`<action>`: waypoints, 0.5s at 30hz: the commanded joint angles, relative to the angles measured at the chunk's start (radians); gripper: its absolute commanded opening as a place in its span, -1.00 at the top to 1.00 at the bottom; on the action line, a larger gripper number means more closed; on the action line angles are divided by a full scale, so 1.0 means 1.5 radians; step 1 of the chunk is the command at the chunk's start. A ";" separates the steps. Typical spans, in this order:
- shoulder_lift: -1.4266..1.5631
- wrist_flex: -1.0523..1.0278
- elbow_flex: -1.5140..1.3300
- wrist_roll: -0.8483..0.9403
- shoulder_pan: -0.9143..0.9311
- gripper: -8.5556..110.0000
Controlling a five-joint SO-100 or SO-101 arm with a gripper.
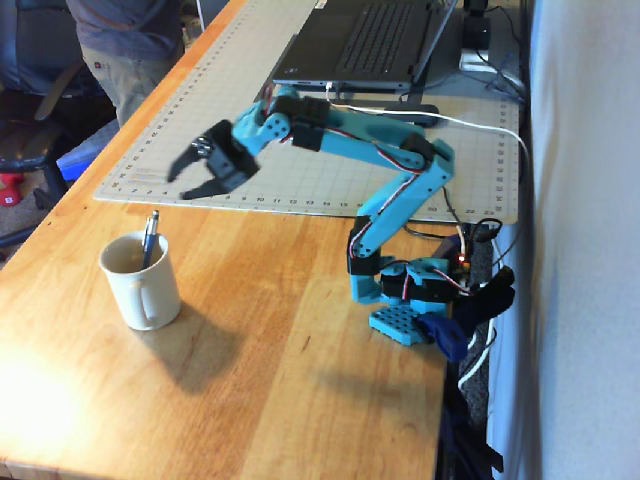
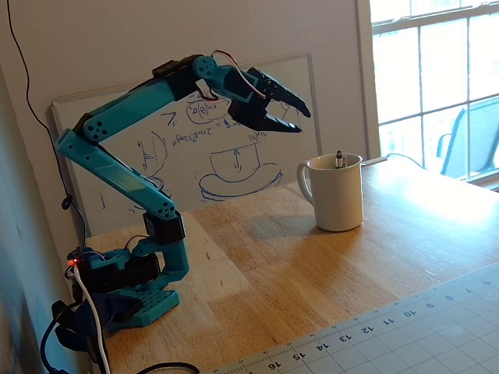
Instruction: Grasp a pen and put it in a mug.
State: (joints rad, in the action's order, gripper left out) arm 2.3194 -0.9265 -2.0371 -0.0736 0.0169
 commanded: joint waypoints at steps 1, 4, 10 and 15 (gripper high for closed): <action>0.078 -0.118 -0.009 0.059 0.026 0.69; 0.132 -0.168 -0.079 0.059 0.045 0.69; 0.268 -0.172 -0.261 0.070 0.088 0.69; 0.385 -0.171 -0.400 0.070 0.093 0.69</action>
State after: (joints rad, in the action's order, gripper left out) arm 2.7811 -1.1796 -2.5617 0.0199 0.1503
